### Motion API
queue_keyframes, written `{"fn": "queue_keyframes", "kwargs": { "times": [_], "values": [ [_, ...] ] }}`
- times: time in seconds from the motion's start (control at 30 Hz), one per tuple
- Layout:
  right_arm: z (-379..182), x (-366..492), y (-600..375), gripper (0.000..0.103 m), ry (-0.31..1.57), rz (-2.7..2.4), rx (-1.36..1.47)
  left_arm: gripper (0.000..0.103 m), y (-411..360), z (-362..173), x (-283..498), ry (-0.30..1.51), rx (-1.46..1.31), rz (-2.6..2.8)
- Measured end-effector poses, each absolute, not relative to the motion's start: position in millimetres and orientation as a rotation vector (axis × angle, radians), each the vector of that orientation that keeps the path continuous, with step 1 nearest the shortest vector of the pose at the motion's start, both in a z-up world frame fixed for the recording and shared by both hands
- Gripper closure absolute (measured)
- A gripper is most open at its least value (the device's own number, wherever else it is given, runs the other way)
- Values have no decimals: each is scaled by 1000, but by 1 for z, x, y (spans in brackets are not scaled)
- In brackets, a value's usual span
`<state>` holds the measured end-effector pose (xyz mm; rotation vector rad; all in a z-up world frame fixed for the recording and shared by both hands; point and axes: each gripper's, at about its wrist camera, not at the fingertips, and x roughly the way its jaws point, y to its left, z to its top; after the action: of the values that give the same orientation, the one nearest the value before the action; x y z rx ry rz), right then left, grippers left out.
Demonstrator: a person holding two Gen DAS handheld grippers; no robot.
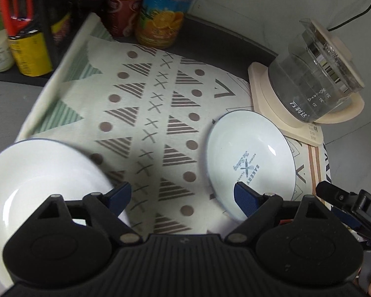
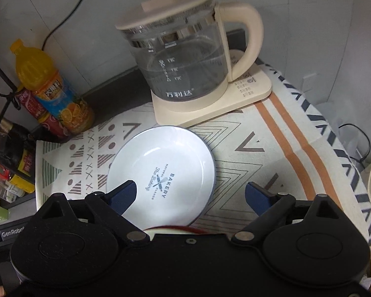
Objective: Organize plates and bowls
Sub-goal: 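Grasp the rim of the 'BAKERY' plate with both grippers and lift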
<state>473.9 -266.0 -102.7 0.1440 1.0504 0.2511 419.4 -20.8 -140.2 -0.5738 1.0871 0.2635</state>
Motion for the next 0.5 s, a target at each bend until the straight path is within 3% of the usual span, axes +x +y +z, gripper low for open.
{"fn": "queue_keyframes", "kwargs": {
  "times": [0.27,0.5],
  "values": [
    [-126,509,-268,21,1165,286,154,18,-28,-165,449,1138,-619,259],
    [-149,532,-264,34,1242,304,131,40,-29,-184,462,1179,-675,269]
  ]
}}
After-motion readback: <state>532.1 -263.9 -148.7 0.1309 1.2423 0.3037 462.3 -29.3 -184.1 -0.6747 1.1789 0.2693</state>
